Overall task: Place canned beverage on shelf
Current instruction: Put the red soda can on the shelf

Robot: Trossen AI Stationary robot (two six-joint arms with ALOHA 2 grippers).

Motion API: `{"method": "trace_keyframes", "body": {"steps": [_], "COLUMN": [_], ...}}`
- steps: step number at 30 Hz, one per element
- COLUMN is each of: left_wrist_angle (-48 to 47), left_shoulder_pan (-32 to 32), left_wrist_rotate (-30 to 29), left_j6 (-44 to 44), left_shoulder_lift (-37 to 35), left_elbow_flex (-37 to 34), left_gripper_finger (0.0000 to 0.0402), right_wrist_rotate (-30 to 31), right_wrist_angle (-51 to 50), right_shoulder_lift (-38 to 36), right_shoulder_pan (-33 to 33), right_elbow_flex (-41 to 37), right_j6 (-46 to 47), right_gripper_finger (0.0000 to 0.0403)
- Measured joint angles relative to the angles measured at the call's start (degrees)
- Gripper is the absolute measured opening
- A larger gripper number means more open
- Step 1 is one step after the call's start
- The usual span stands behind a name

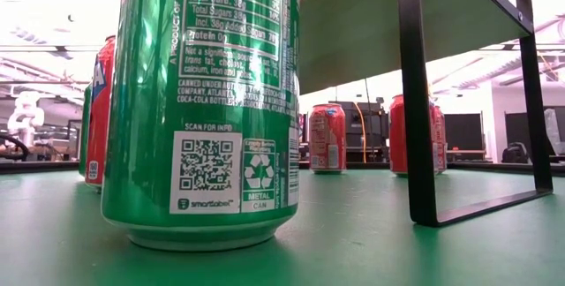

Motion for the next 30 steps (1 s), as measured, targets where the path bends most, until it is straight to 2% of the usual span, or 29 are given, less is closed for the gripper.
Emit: {"method": "trace_keyframes", "body": {"steps": [10, 20, 27, 30], "left_wrist_angle": [-1.39, -4.59, -7.67, -7.54], "left_shoulder_pan": [-0.33, -0.40, -0.47, -0.52], "left_wrist_rotate": [0.03, -0.17, -0.24, -0.31], "left_j6": [-0.01, -0.29, -1.76, -2.92], "left_shoulder_lift": [0.04, 0.04, 0.04, 0.04], "left_elbow_flex": [0.04, 0.07, 0.15, 0.17], "left_gripper_finger": [0.0327, 0.0255, 0.0250, 0.0250], "right_wrist_rotate": [0.03, -0.22, -0.07, 0.02], "right_wrist_angle": [-2.11, -4.50, -9.82, -10.67], "right_shoulder_lift": [0.08, 0.09, -1.28, -1.84], "right_shoulder_pan": [0.00, 0.00, 0.00, 0.00], "right_elbow_flex": [0.04, 0.04, 0.04, 0.04], "right_j6": [0.76, 1.13, 0.34, 0.45], "right_gripper_finger": [0.0290, 0.0290, 0.0302, 0.0295]}}
